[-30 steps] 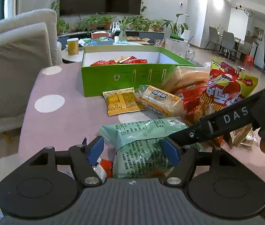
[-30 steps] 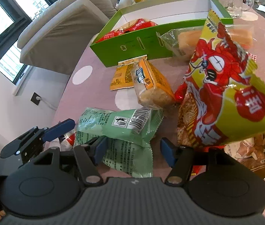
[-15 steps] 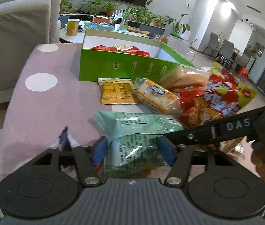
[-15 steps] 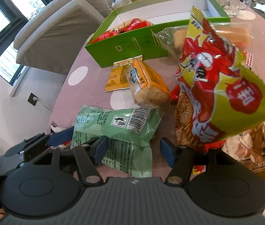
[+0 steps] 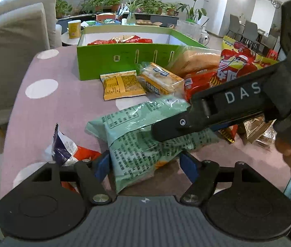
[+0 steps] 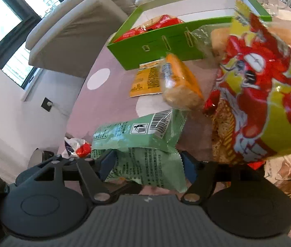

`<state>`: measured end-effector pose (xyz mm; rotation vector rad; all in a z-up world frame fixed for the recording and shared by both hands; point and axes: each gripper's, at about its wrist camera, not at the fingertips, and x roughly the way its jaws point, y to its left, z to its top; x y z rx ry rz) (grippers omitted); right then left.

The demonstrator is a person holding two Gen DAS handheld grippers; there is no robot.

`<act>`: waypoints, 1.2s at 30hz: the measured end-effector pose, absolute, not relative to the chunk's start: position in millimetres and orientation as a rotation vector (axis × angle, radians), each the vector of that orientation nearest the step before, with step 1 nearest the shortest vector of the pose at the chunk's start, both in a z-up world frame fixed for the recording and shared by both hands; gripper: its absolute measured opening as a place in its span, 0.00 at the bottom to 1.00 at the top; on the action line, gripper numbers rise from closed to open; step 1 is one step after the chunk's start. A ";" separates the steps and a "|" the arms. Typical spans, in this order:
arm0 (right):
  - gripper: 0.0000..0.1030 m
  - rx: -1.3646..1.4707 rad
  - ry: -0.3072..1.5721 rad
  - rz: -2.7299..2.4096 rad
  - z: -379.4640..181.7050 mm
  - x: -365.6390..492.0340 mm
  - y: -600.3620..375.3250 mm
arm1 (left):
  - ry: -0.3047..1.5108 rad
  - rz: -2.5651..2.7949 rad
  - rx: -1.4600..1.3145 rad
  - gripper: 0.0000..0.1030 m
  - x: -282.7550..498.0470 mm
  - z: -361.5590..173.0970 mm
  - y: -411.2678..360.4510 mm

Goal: Organize snacks
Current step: 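Close the right gripper on the mint-green packet and lift it, then carry the mint-green packet with the right gripper over the green box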

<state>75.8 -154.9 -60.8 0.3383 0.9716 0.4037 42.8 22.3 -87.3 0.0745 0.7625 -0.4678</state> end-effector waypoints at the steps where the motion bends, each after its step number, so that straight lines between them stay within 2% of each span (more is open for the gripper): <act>1: 0.47 0.334 0.962 0.420 -56.4 73.1 -155.3 | 0.759 -0.469 0.074 0.62 40.8 -84.3 23.0; 10: 0.45 0.264 0.751 0.483 1.8 44.0 -160.0 | 0.582 -0.454 0.126 0.62 16.5 -25.2 20.8; 18: 0.46 0.268 0.625 0.443 34.5 63.5 -201.7 | 0.491 -0.497 0.191 0.62 48.2 15.5 -24.1; 28: 0.46 0.311 0.597 0.378 35.0 126.1 -252.3 | 0.479 -0.527 0.314 0.62 117.5 27.1 -95.0; 36: 0.46 0.324 0.614 0.369 21.3 173.6 -275.0 | 0.529 -0.529 0.341 0.62 180.1 11.3 -119.7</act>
